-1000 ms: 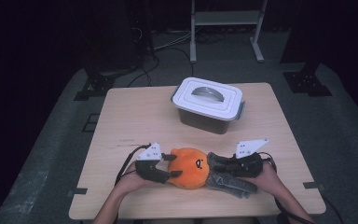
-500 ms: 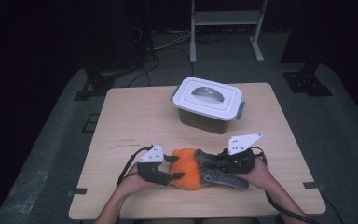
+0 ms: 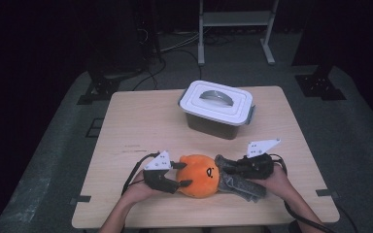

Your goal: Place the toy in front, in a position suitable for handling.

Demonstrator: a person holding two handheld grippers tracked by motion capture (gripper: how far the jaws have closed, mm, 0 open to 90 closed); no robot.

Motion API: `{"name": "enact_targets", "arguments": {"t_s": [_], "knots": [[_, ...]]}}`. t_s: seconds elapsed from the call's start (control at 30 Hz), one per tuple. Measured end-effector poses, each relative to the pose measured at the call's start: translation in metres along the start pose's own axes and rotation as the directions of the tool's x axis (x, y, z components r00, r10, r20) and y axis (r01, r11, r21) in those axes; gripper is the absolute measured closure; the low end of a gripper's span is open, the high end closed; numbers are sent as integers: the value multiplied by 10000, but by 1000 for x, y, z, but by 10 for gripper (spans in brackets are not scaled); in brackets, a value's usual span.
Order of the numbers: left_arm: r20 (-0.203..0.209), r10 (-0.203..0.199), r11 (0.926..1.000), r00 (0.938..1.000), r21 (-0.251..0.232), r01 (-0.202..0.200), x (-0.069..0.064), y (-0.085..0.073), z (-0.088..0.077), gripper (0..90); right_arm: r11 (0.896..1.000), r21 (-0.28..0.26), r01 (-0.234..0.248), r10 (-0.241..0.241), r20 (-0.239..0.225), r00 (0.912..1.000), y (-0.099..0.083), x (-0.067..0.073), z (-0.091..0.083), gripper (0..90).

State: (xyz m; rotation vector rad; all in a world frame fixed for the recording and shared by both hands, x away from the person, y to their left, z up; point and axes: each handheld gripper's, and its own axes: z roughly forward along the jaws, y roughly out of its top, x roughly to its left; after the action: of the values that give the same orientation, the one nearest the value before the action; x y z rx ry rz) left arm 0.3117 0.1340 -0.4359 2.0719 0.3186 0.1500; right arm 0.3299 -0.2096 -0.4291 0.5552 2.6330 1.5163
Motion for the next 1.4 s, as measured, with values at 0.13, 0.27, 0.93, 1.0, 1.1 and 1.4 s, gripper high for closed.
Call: {"name": "enact_targets", "arguments": {"t_s": [0.13,0.27,0.93,1.0,1.1,1.4], "knots": [[-6,368,9993,9993,-21,-368,-4,1,2,370,9982,-584,166,-177,-189,9997,11,6,-6,777],[105,845,9964,9964,-42,-844,-11,3,4,371,9961,-718,511,-545,-453,9975,28,12,2,777],[-33,422,9991,9991,-24,-422,-7,2,6,372,9998,58,-164,165,-203,9997,-5,3,-5,776],[-135,194,9998,9997,-32,-195,-5,4,7,373,9999,-114,46,-49,-284,9996,0,10,-8,776],[-422,-271,9996,9987,-98,267,-2,7,11,372,9980,-383,506,-524,-457,9976,12,22,-6,776],[-363,-315,9993,9988,-224,307,-1,13,9,246,9904,158,1370,-1367,-200,9904,21,32,16,776]]}}
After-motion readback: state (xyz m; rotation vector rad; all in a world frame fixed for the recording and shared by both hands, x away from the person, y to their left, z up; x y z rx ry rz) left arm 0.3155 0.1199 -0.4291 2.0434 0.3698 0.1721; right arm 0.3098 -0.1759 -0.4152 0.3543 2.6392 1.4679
